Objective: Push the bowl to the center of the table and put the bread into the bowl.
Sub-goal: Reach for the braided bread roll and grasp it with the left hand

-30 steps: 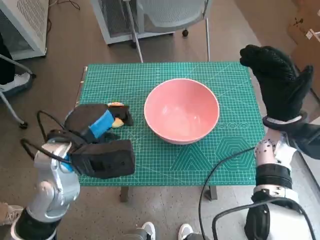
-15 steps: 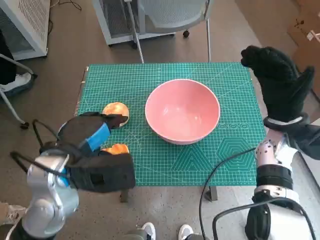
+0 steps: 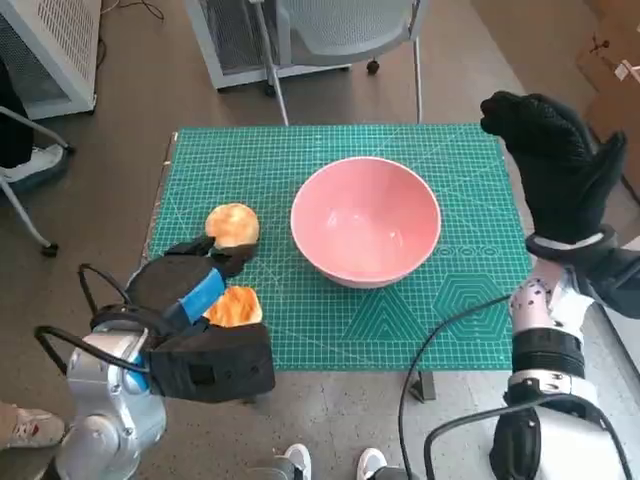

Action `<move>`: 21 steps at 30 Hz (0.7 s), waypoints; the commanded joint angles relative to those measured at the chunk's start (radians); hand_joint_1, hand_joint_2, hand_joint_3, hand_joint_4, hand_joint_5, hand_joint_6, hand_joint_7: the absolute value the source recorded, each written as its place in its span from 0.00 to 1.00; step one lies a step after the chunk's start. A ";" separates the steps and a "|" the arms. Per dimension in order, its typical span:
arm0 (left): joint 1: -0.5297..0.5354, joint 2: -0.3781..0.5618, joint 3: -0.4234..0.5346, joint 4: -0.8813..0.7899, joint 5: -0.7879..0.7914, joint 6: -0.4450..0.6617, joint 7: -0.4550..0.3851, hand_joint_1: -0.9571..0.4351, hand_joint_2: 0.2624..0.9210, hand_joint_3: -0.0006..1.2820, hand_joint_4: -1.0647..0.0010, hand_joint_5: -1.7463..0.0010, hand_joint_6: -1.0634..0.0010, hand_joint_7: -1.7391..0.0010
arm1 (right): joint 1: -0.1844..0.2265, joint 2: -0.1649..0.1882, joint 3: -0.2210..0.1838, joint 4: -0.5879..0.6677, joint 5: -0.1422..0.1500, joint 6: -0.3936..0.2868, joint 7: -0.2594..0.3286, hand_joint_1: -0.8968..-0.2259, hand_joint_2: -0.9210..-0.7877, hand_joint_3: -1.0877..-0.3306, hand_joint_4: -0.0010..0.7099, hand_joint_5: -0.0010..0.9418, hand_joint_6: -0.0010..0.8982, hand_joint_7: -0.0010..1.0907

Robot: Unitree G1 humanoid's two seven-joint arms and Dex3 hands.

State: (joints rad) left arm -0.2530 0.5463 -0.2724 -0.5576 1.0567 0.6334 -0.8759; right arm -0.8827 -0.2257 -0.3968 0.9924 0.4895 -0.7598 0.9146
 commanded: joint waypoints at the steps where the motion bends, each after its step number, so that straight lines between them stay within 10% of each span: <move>1: 0.007 -0.015 -0.001 0.052 0.018 -0.011 0.023 0.32 0.67 0.00 0.86 1.00 0.74 1.00 | 0.005 0.004 -0.001 0.022 0.000 0.007 0.008 0.42 0.00 0.73 0.41 0.00 0.44 0.00; 21: -0.059 -0.090 -0.046 0.383 0.010 -0.019 0.163 0.35 0.69 0.00 0.86 1.00 0.74 1.00 | 0.007 -0.008 -0.005 0.021 0.006 0.012 0.031 0.44 0.00 0.73 0.41 0.00 0.43 0.00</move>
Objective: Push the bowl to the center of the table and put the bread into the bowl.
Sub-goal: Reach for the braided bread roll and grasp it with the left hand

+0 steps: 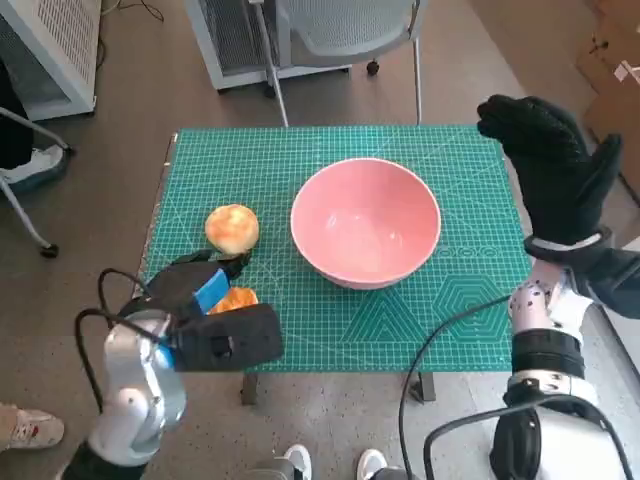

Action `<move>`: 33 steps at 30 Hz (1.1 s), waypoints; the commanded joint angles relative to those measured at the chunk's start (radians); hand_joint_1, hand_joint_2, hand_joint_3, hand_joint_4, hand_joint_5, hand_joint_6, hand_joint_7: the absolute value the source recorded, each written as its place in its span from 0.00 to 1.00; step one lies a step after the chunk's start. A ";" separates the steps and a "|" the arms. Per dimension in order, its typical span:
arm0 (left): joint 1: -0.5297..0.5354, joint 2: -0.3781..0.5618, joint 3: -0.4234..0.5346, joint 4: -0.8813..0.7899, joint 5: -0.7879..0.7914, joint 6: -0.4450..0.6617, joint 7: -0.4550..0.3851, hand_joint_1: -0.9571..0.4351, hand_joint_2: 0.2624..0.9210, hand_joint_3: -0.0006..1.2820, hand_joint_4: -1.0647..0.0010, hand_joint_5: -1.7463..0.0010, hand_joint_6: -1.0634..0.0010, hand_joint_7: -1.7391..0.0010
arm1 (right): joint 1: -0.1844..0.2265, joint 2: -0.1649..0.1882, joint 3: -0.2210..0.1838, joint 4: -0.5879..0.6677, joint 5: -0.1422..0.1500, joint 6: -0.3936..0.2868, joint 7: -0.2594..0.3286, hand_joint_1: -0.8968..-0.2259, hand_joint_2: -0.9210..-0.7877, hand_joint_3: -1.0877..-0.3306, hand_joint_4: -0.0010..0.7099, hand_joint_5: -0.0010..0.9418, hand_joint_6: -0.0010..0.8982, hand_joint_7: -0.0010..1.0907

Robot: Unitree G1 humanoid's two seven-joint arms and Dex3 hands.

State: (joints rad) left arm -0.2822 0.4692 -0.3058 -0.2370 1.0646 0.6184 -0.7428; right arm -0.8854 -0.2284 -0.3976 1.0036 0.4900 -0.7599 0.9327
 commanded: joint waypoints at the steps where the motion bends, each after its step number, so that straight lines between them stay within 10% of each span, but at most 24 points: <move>1: -0.036 -0.016 -0.015 0.081 -0.001 -0.003 0.034 0.36 0.69 0.00 0.86 1.00 0.74 1.00 | 0.010 -0.006 -0.005 0.009 0.006 0.013 0.014 0.44 0.00 0.73 0.41 0.00 0.43 0.00; 11: -0.086 -0.041 -0.033 0.226 -0.028 0.019 0.045 0.43 0.70 0.00 0.81 0.99 0.69 0.99 | 0.016 -0.012 -0.003 -0.001 0.004 0.016 0.014 0.44 0.00 0.73 0.41 0.00 0.43 0.00; 19: -0.100 -0.040 -0.045 0.276 -0.047 0.027 0.039 0.54 0.73 0.01 0.55 0.92 0.54 0.95 | 0.024 -0.011 0.001 -0.018 0.004 0.020 0.013 0.45 0.00 0.73 0.41 0.00 0.43 0.00; 21: -0.099 -0.040 -0.042 0.282 -0.055 0.025 0.045 0.60 0.73 0.01 0.50 0.63 0.48 0.93 | 0.025 -0.011 0.001 -0.022 0.004 0.021 0.012 0.45 0.00 0.72 0.41 0.00 0.43 0.00; 26: -0.092 -0.033 -0.046 0.285 -0.070 0.013 0.072 0.95 0.32 0.60 0.31 0.27 0.43 0.84 | 0.026 -0.013 0.001 -0.024 0.006 0.028 0.015 0.45 0.00 0.72 0.41 0.00 0.43 0.00; 33: -0.072 -0.013 -0.057 0.247 -0.051 -0.004 0.119 0.98 0.40 0.69 0.46 0.12 0.49 0.64 | 0.025 -0.013 0.001 -0.022 0.005 0.029 0.017 0.45 0.00 0.72 0.41 0.00 0.43 0.00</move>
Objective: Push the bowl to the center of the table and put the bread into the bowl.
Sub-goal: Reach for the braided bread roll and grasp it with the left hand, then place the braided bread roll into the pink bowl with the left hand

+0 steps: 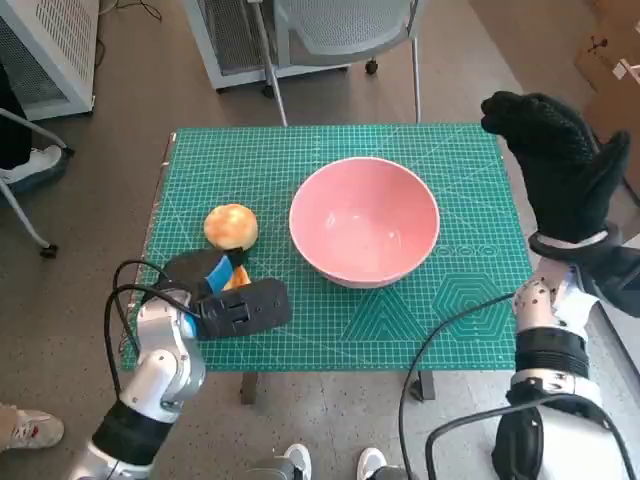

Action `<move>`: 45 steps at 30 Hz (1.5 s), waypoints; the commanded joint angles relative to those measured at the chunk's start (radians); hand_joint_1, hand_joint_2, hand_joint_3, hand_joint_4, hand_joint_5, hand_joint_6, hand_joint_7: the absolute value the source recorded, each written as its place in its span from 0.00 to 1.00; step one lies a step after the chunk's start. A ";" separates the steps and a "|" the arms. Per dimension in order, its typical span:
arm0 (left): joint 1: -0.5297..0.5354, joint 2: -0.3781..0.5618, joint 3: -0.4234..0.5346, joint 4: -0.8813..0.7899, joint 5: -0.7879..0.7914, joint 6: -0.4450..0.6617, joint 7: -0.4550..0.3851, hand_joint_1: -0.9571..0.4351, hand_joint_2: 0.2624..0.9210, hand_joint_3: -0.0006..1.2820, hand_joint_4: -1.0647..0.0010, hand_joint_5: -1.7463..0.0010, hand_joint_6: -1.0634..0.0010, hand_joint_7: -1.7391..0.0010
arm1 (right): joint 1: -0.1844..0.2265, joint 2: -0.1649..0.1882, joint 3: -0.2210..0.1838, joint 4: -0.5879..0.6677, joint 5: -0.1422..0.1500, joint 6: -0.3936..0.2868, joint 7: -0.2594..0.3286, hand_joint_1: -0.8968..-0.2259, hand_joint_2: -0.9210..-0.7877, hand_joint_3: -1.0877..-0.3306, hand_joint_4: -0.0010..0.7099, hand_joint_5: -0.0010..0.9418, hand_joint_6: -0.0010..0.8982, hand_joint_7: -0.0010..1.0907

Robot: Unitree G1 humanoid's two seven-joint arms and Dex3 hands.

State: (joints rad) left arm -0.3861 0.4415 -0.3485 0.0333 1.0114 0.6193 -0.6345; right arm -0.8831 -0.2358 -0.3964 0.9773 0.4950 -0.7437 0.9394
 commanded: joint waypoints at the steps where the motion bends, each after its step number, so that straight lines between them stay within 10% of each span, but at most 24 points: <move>1: 0.034 0.016 -0.015 -0.030 0.004 -0.004 0.013 0.98 0.42 0.69 0.47 0.11 0.49 0.63 | 0.023 -0.006 0.000 0.005 0.000 0.013 0.011 0.45 0.00 0.72 0.41 0.00 0.43 0.00; 7: 0.054 0.032 -0.001 -0.117 0.003 -0.010 0.017 0.75 0.65 0.49 0.52 0.12 0.51 0.35 | 0.020 -0.006 0.000 0.011 -0.002 0.010 0.010 0.44 0.00 0.72 0.41 0.00 0.43 0.00; 24: 0.026 0.068 0.111 -0.428 -0.047 -0.077 -0.010 0.69 0.68 0.29 0.30 0.25 0.24 0.52 | 0.001 -0.007 -0.003 0.038 -0.001 0.014 0.016 0.45 0.00 0.72 0.41 0.00 0.43 0.00; 45: -0.285 0.014 0.119 -0.382 -0.053 -0.185 0.084 0.69 0.82 0.12 0.19 0.37 0.24 0.50 | -0.008 -0.003 0.001 0.042 -0.005 0.010 0.012 0.46 0.00 0.73 0.41 0.00 0.43 0.00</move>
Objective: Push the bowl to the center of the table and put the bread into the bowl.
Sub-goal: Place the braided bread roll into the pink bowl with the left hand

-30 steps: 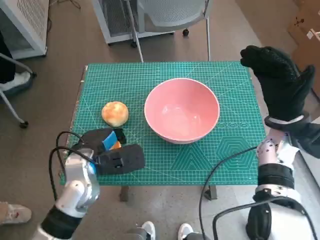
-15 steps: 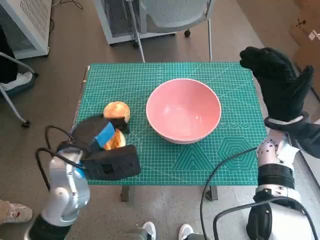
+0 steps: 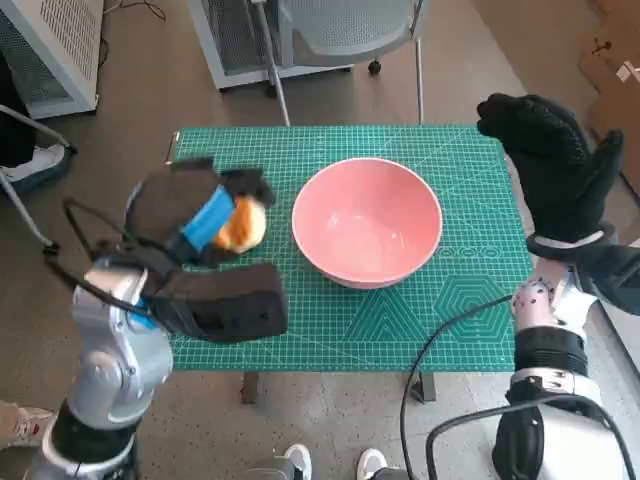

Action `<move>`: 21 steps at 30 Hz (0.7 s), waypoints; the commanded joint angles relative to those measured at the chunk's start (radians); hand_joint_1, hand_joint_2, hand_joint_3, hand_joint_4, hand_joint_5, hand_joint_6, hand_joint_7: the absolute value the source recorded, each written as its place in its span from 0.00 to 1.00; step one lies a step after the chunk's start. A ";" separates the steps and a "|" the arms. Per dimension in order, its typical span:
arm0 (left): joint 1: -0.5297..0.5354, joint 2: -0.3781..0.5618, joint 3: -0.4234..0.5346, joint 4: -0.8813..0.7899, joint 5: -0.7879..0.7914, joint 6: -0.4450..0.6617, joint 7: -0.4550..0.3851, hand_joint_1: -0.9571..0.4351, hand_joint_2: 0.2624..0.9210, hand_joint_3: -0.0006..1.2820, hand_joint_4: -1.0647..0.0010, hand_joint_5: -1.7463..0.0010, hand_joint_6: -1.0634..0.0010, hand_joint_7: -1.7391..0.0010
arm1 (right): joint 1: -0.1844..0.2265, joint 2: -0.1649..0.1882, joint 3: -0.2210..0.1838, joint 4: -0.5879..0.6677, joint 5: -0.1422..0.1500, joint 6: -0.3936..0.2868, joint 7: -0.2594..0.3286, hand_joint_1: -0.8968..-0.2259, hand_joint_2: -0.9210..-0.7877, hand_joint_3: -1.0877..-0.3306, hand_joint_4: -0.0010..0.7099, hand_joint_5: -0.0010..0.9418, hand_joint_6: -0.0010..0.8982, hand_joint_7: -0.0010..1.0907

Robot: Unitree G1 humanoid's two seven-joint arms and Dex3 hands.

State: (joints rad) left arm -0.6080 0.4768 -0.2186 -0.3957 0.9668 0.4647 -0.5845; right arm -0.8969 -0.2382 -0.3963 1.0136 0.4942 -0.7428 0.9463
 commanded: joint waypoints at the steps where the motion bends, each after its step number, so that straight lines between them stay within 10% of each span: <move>1: -0.076 -0.026 -0.014 0.060 -0.010 -0.037 0.039 0.69 0.82 0.11 0.19 0.37 0.24 0.50 | 0.006 -0.001 0.001 0.005 -0.004 0.009 0.005 0.46 0.00 0.73 0.41 0.00 0.43 0.00; 21: -0.461 -0.236 -0.196 0.525 -0.011 -0.088 0.051 0.69 0.97 0.11 0.43 0.19 0.39 0.43 | 0.042 0.015 0.011 -0.045 -0.013 -0.010 -0.022 0.44 0.00 0.73 0.41 0.00 0.43 0.00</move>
State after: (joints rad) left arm -0.9898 0.2800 -0.3838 0.0506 0.9655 0.3962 -0.5498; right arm -0.8873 -0.2288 -0.3885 0.9706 0.4915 -0.7460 0.9371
